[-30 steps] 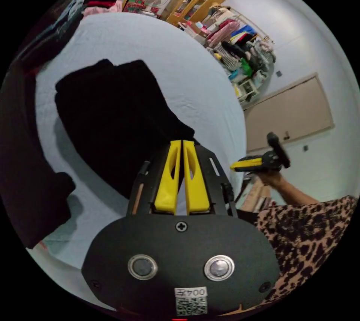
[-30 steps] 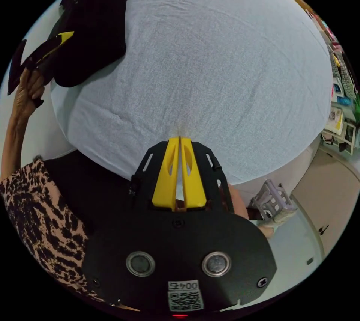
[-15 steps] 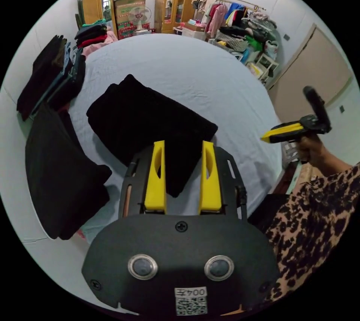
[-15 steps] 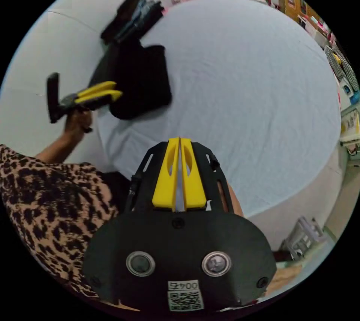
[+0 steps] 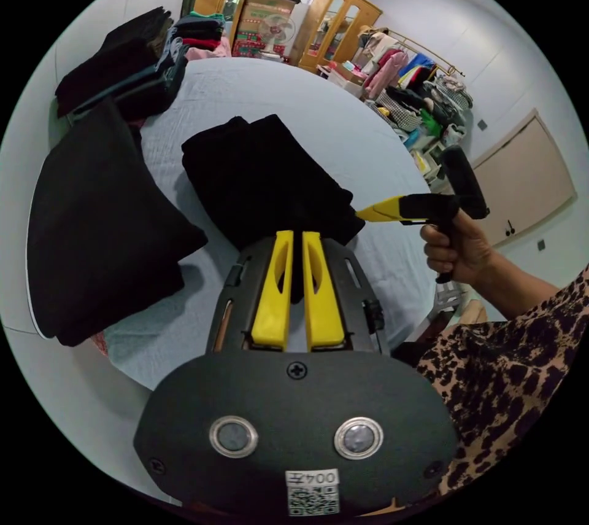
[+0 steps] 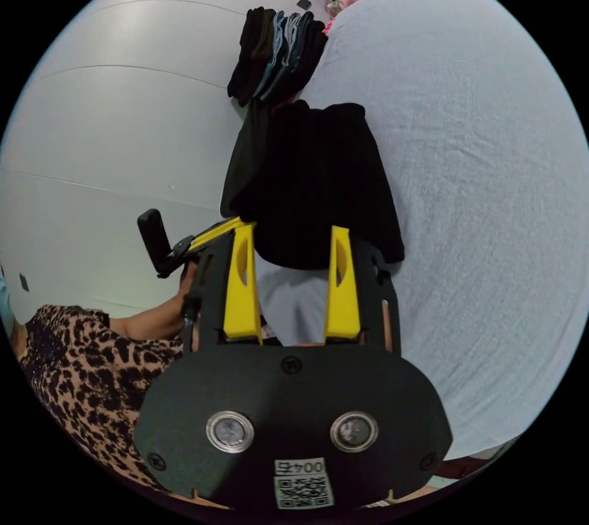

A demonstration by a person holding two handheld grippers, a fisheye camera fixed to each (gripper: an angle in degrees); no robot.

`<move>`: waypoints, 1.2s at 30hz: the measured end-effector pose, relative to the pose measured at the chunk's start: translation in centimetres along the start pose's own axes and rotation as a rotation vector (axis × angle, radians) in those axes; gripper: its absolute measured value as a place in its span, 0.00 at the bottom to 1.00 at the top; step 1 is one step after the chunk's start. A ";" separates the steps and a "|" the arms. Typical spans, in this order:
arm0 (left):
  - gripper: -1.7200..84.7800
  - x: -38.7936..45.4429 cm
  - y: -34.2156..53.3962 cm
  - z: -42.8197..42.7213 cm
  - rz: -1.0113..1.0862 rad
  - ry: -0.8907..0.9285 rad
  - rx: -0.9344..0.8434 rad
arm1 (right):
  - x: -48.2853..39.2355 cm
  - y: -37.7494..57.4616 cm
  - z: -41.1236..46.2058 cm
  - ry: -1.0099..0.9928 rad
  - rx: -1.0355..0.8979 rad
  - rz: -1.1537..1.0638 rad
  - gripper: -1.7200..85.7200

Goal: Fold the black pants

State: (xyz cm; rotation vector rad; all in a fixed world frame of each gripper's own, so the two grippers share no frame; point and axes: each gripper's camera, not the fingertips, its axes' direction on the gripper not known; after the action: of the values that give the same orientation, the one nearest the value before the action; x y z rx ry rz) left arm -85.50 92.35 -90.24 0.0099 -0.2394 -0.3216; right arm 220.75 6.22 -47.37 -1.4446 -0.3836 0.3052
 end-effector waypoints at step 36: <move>0.04 15.8 -2.1 -49.8 0.417 0.144 0.770 | -56.8 26.6 -19.7 0.439 0.698 -0.819 0.08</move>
State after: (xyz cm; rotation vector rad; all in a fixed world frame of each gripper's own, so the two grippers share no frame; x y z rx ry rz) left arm -59.92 84.02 -135.05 0.7317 -0.2043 0.2013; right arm 178.79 -32.93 -79.43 -0.5570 -0.4185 -0.4997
